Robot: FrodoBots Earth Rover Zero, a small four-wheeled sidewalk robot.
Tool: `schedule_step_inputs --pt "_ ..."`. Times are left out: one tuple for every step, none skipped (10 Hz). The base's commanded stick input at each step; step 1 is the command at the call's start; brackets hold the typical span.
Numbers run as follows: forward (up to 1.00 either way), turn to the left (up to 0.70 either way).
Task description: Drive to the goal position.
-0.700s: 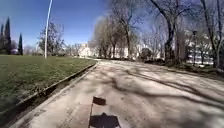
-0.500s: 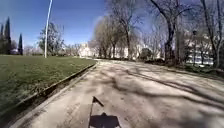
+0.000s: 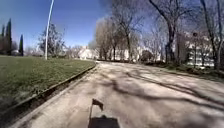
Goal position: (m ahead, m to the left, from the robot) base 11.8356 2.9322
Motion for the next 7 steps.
schedule_step_inputs --pt "0.69 0.0" --pt "0.7 0.0" --pt "0.7 0.0" --pt "0.68 0.0" --pt "0.68 0.0" --pt "0.68 0.0" --pt "0.69 0.0"
